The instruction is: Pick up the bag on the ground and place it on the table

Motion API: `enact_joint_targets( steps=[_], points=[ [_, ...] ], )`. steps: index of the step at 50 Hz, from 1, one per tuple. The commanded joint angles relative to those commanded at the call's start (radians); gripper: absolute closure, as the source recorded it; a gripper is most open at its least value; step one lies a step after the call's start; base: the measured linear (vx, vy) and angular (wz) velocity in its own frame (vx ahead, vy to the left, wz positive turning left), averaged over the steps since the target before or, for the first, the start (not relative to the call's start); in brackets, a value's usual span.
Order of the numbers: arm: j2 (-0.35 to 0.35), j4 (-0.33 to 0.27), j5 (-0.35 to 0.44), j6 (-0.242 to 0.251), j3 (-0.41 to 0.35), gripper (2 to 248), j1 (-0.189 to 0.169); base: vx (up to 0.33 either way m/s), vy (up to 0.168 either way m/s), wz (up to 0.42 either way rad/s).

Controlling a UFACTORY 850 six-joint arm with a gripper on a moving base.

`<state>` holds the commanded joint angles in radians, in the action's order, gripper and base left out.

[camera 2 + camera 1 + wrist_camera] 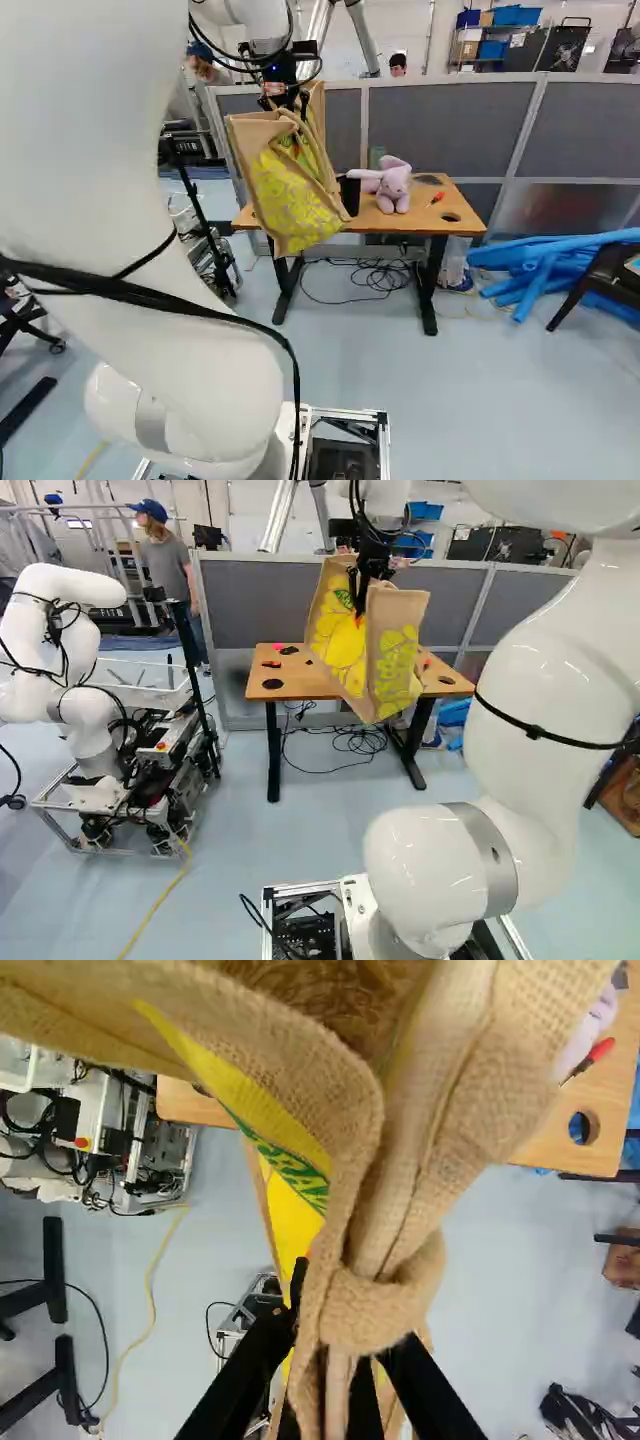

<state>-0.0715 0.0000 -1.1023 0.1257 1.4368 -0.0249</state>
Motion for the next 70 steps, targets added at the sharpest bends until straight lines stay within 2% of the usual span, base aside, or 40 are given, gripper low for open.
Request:
enact_joint_targets(
  steps=[35, 37, 70],
  points=[
    [0.000, 0.000, 0.000, 0.000, 0.000, 228, 0.000, 0.211, 0.167, -0.037],
    [-0.013, 0.000, 0.000, 0.000, 0.014, 228, 0.010, 0.164, 0.127, -0.058],
    [-0.026, 0.000, 0.000, 0.000, 0.028, 228, 0.022, 0.014, 0.011, -0.003]
  ],
)
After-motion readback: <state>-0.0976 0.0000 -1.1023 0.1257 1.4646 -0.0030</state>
